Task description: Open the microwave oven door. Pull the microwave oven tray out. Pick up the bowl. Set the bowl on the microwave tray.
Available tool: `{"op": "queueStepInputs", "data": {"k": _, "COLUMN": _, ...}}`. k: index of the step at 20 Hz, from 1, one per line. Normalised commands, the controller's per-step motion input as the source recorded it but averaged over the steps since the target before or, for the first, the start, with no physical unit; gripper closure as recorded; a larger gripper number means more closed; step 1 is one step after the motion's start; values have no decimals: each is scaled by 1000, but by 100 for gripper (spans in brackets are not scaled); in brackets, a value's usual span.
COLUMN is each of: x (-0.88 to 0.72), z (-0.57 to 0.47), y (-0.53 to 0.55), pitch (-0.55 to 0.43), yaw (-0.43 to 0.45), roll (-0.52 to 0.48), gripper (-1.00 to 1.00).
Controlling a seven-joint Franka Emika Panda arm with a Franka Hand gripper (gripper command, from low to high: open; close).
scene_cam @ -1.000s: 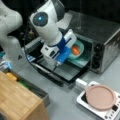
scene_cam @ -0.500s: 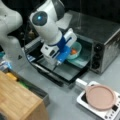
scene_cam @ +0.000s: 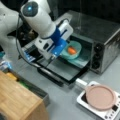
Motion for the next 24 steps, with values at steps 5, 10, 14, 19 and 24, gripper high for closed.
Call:
{"op": "queueStepInputs", "data": {"k": 5, "x": 587, "z": 234, "y": -422, "pitch": 214, "yaw": 207, "roll": -60, "gripper": -100}}
{"op": "queueStepInputs", "data": {"k": 10, "x": 712, "z": 127, "y": -467, "pitch": 201, "yaw": 304, "roll": 12, "gripper": -100}}
{"op": "queueStepInputs", "data": {"k": 14, "x": 649, "z": 32, "y": -429, "pitch": 140, "yaw": 344, "roll": 125, "gripper": -100}}
{"op": "queueStepInputs", "data": {"k": 19, "x": 381, "z": -74, "y": -249, "pitch": 114, "yaw": 254, "roll": 229, "gripper": -100}}
{"op": "queueStepInputs", "data": {"k": 24, "x": 261, "z": -295, "y": -153, "pitch": 70, "yaw": 132, "roll": 294, "gripper": -100}}
